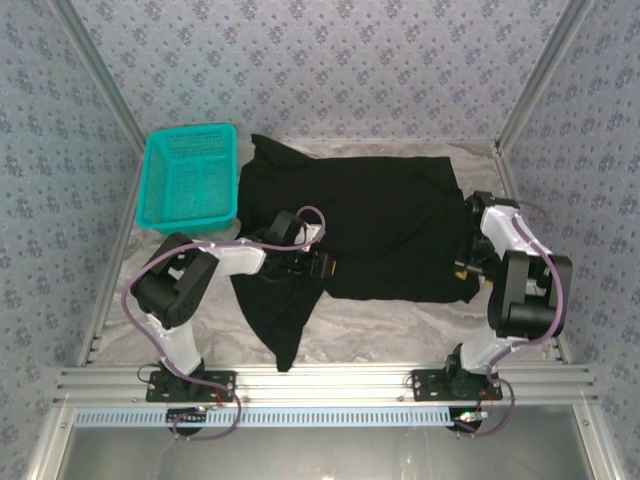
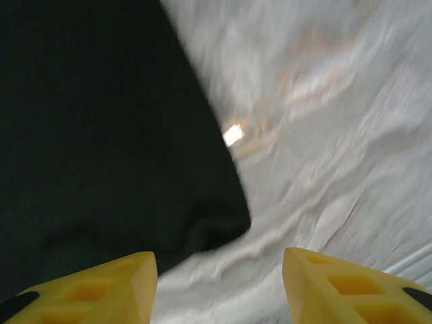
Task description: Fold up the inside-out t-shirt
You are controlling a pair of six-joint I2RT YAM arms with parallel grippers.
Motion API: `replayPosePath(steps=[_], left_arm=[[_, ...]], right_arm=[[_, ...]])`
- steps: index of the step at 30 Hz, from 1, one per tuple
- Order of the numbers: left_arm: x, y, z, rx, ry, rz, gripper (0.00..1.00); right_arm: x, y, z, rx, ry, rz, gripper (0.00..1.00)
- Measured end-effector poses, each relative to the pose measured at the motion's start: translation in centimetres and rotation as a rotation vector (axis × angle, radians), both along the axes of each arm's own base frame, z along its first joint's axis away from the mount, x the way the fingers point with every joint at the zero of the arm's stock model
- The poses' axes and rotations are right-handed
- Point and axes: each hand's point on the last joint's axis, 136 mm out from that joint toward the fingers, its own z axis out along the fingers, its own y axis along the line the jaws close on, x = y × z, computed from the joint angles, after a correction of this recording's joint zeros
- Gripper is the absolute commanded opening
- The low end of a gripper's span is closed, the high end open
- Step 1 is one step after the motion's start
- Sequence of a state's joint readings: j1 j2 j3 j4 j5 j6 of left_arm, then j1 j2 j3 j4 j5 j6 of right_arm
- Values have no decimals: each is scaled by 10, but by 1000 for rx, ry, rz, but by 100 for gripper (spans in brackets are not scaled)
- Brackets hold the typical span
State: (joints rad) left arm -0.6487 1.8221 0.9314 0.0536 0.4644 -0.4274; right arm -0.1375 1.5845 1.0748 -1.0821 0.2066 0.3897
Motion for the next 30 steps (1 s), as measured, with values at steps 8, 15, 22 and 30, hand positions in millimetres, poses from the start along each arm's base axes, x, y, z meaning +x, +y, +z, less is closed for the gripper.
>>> replayPosePath(steps=[8,15,22,30], left_arm=[[0,0,0,-3,1,-2,57],[0,-1,1,-4,0,-2,57],[-1,-1,0,-3,0,-3,57],[-1,-1,0,-3,1,-3,56]], right_arm=[[-50,22,-15,81,15,-143,45],[-45,20,-36,108,8,-204,39],[-33,12,-44,116,-18,-223,37],[-29,6,-54,124,-3,-216,26]])
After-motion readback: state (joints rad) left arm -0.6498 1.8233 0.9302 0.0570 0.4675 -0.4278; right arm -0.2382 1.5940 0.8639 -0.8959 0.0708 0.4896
